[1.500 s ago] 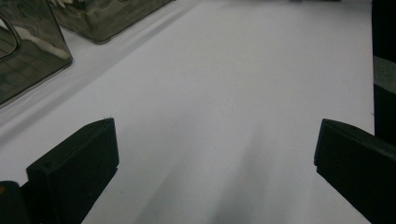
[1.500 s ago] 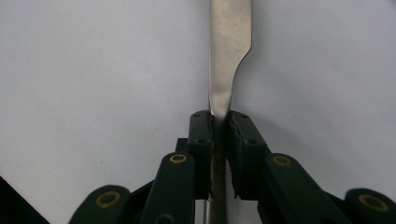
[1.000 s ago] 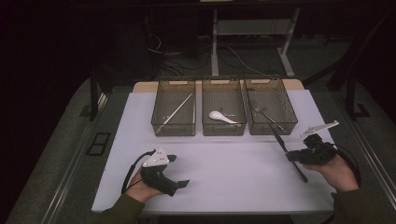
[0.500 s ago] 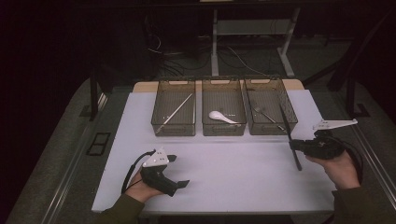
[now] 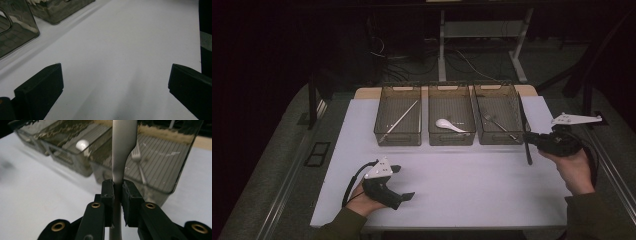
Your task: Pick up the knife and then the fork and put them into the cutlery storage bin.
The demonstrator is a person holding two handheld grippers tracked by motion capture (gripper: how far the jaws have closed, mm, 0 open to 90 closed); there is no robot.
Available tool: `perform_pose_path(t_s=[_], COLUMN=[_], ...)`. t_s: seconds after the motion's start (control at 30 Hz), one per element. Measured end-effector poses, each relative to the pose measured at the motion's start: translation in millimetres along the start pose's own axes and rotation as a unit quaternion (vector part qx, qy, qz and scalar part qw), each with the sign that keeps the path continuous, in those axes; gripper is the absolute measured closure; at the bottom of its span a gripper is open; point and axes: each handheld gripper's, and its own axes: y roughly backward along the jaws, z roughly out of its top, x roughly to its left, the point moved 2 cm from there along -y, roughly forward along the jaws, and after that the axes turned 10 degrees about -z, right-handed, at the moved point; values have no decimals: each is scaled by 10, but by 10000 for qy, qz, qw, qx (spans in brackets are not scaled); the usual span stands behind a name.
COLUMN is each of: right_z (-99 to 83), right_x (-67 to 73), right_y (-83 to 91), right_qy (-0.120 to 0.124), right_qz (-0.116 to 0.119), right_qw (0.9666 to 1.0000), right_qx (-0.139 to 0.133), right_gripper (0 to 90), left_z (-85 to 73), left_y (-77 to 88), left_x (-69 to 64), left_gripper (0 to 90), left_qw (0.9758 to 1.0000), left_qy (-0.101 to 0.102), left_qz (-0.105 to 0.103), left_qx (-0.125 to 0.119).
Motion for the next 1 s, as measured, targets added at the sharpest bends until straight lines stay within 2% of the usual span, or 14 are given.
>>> perform_pose_path(t_s=[0.33,0.57,0.8,0.9,1.0], right_z=[462,773,943,968,959], right_x=[-51,-59,-153,-193,-205], right_y=[-67,-147,-312,-423,-551], right_qy=[-56,-27,-58,-90,-13], right_qz=[-183,-262,-414,-439,-515], right_qw=[9990,9980,9973,9975,9976], right_qx=[-412,-566,-607,-555,-466], right_gripper=[803,803,803,802,802], left_z=[3,10,14,14,18], left_y=[-1,2,-3,-3,-3], left_x=[5,11,16,29,23], left_gripper=[0,0,0,0,0], left_qw=[10000,10000,9999,10000,10000], left_qy=[-7,-36,-19,-10,-47], left_qz=[-16,-13,-42,-48,-58], left_qx=[-17,-48,-92,-64,-63])
